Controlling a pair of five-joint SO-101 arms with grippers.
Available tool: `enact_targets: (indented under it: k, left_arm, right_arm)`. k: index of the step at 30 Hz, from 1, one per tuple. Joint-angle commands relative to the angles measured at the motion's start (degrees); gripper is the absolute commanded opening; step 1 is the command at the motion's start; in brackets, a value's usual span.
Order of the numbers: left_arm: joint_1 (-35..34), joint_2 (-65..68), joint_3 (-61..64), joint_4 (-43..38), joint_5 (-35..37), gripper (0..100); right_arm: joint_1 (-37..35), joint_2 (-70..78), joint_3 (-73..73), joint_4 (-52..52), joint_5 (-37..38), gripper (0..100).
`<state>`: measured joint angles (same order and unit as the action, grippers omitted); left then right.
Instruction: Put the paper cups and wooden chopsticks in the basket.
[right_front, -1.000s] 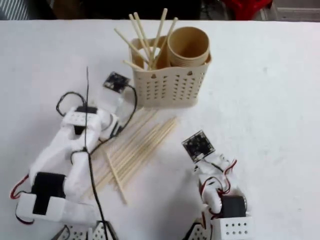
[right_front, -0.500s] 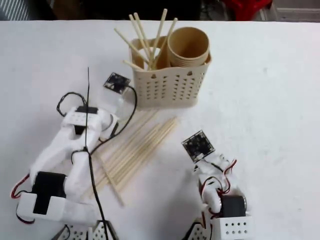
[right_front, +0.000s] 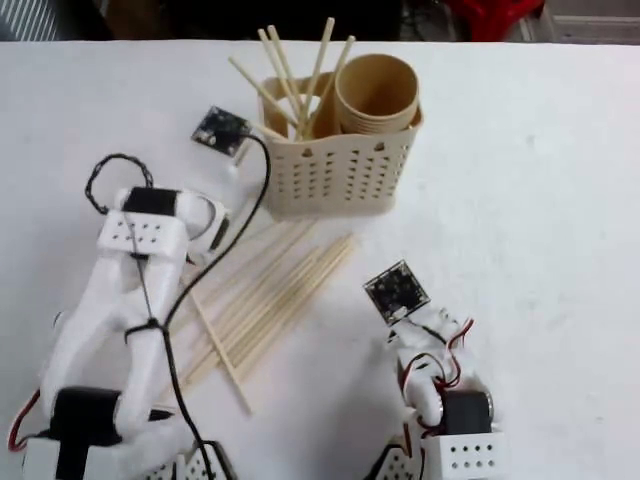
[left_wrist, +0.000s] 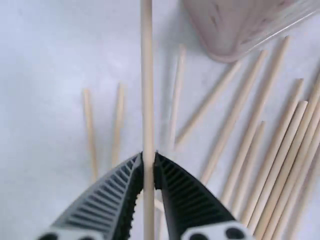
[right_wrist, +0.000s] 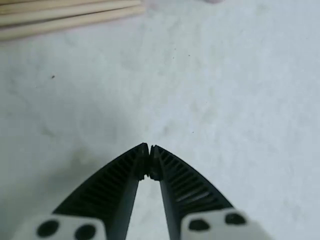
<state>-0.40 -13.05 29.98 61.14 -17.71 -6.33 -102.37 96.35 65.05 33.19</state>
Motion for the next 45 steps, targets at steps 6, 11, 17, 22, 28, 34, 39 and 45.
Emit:
enact_targets:
  k: [6,11,17,22,28,34,39,45]
  left_arm:
    - [-3.74,-18.59,-7.74,-0.62,6.77,2]
    - [2.33,-25.27,-16.97,-2.29,12.92,2]
    - [12.97,-20.79,-18.99,-22.42,16.53,2]
    - [16.13,-9.45,-22.07,-40.18,16.88,2]
    - [15.52,5.05,-31.65,-42.99,22.68,3]
    - [14.55,10.95,-34.11,-42.29,24.09,3]
    - [15.08,10.95,-31.38,-42.29,21.01,6]
    - [14.64,10.95,-24.7,-49.85,17.32,6]
  right_arm:
    - [-0.31,-0.13,0.53,0.4,0.53,2.0]
    - [-0.31,-0.13,0.53,0.4,0.53,2.0]
    - [-0.31,-0.13,0.53,0.4,0.53,2.0]
    - [-0.31,-0.13,0.53,0.4,0.53,2.0]
    - [-0.31,-0.13,0.53,0.4,0.53,2.1]
    - [-0.4,-0.13,0.53,0.4,0.53,2.1]
    - [-0.4,-0.13,0.53,0.4,0.53,2.1]
    - [-0.4,-0.22,0.53,0.4,0.53,2.1]
